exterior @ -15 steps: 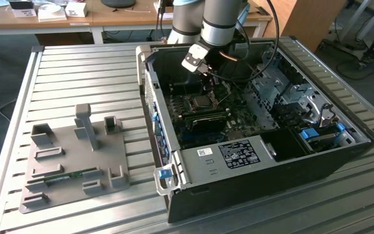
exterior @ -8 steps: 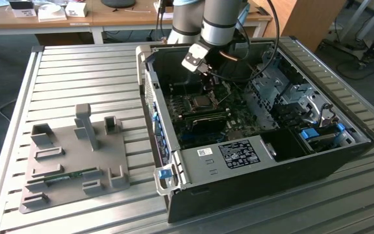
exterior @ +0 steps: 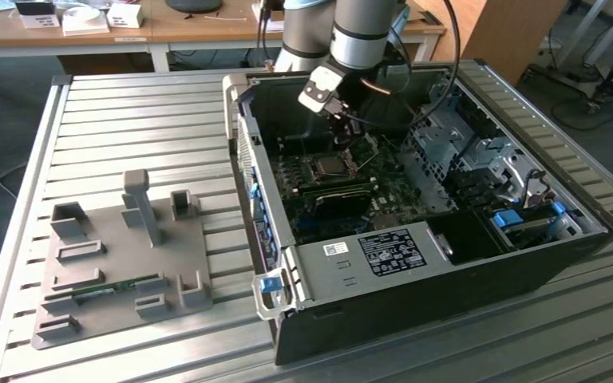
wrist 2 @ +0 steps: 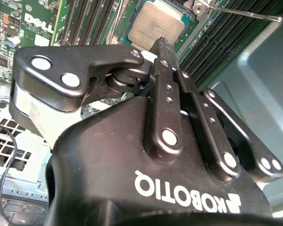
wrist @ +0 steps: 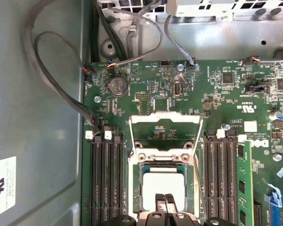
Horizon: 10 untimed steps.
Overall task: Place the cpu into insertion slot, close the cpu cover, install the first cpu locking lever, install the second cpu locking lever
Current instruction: 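Close the cpu cover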
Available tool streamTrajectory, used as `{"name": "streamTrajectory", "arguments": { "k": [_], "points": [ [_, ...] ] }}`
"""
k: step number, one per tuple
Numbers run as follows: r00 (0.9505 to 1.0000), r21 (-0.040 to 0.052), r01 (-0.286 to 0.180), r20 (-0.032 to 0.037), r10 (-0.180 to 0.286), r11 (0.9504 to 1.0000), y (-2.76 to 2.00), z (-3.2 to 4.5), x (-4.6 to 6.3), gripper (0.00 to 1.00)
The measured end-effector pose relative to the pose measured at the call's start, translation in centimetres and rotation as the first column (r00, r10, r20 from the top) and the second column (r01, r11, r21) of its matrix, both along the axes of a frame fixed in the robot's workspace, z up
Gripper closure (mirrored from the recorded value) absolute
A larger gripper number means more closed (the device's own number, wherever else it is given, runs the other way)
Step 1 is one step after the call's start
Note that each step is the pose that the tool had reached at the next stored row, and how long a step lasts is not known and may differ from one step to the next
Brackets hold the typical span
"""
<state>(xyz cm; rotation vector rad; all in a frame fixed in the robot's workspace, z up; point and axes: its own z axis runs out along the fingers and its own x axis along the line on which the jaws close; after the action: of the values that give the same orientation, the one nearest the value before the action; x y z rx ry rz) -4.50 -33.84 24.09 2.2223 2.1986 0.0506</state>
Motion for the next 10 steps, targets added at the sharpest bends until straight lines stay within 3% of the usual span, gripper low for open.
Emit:
{"name": "streamTrajectory", "arguments": {
  "k": [10],
  "points": [
    [1.0000, -0.0002, 0.000, -0.0001, 0.000, 1.0000, 0.00, 2.03, 0.0, 0.89]
  ]
}}
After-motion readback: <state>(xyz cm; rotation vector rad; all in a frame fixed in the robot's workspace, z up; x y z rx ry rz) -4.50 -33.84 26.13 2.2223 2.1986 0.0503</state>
